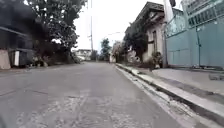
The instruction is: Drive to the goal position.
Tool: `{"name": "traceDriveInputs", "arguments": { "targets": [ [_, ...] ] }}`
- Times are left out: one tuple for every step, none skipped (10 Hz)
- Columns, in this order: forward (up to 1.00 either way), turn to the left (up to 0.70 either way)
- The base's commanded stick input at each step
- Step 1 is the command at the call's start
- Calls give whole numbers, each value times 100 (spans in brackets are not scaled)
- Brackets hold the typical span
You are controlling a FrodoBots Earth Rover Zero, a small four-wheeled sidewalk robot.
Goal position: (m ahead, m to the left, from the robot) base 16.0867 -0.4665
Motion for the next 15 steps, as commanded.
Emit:
{"name": "traceDriveInputs", "arguments": {
  "targets": [
    [100,0],
    [100,0],
    [100,0],
    [100,0],
    [100,0],
    [100,0],
    [100,0],
    [100,0],
    [100,0],
    [100,0],
    [100,0],
    [100,0],
    [100,0],
    [100,0],
    [100,0]
  ]
}}
